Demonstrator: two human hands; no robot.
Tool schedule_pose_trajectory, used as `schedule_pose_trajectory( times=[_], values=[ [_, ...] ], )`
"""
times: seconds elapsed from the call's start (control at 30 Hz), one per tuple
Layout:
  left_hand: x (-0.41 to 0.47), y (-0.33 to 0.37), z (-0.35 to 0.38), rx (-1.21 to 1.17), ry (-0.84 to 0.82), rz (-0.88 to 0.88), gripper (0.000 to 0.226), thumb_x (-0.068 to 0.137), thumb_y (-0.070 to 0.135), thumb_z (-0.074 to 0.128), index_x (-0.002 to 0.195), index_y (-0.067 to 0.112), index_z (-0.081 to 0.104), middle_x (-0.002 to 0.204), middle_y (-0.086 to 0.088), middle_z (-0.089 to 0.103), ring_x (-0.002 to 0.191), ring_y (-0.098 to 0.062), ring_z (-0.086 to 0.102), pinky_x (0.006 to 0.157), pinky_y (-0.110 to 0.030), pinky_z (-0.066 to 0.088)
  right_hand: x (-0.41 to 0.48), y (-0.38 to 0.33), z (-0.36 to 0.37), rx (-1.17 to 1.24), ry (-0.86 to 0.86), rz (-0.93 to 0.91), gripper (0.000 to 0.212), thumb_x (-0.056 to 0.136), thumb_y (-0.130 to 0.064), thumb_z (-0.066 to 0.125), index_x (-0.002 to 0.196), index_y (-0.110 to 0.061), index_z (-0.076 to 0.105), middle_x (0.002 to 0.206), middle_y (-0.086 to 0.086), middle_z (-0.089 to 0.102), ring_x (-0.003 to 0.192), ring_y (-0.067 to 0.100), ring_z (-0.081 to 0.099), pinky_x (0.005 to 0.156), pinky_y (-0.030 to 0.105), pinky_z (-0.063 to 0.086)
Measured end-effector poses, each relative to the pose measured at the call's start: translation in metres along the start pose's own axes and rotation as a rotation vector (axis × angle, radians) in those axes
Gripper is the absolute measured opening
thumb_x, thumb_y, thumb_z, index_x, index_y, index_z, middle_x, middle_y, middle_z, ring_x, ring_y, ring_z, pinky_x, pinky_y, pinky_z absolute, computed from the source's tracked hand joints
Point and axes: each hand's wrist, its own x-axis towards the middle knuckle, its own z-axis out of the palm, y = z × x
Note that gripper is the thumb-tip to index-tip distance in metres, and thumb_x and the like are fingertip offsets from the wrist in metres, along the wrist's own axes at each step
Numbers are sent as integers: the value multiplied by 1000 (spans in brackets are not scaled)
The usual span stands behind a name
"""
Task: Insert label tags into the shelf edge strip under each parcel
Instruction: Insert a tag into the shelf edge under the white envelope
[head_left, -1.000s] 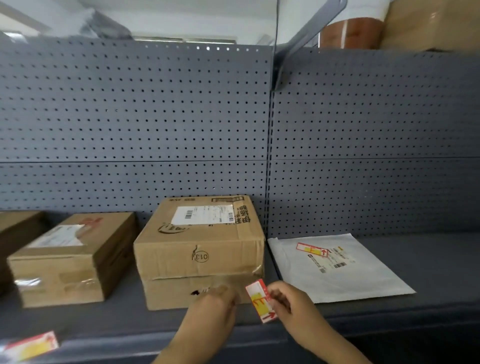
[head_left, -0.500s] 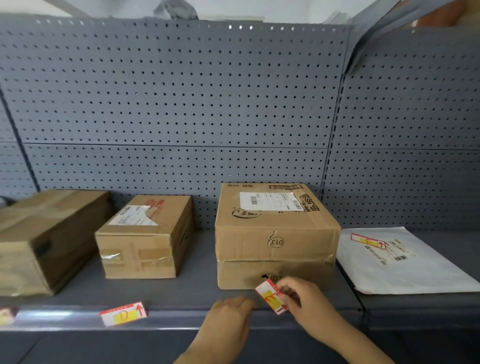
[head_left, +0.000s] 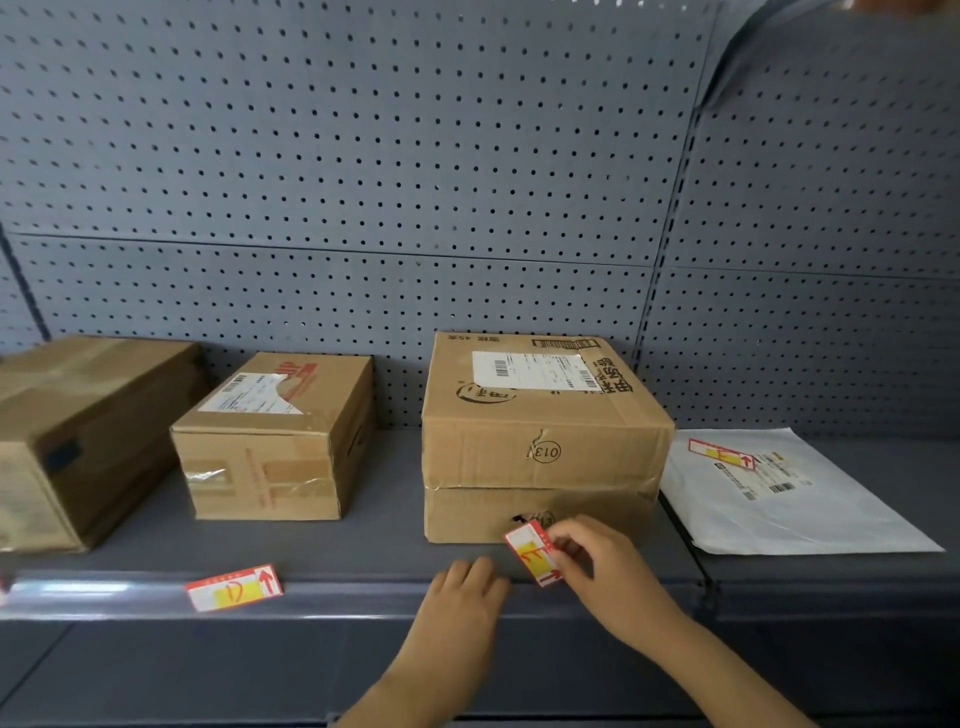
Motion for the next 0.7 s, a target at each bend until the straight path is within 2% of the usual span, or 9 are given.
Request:
schedule_pose_trajectory(
  times=[0.2, 0.43, 0.7],
  values=[
    [-2, 8, 6, -23, 16, -49, 45, 88, 11, 49, 129, 22, 38, 132, -2, 42, 119, -23, 39, 105, -34, 29, -4, 8, -3, -1, -1, 10, 16, 90, -23, 61, 100, -34, 56, 98, -17, 58, 93, -1, 55, 78, 23, 52],
    [0, 7, 1, -47, 13, -42, 36, 92, 14, 47, 126, 24, 42, 131, 2, 44, 119, -18, 40, 106, -31, 29, -5, 12, -2, -24, -19, 8, 15, 90, -28, 59, 102, -37, 55, 99, -18, 57, 95, -2, 55, 80, 21, 52],
    [-1, 8, -3, -93, -14, -21, 40, 91, 12, 43, 130, 24, 44, 128, 1, 47, 115, -17, 42, 101, -26, 29, -3, 7, 0, -76, -21, -48, 13, 89, -27, 60, 101, -30, 58, 96, -14, 58, 91, 1, 52, 78, 24, 50]
  ],
)
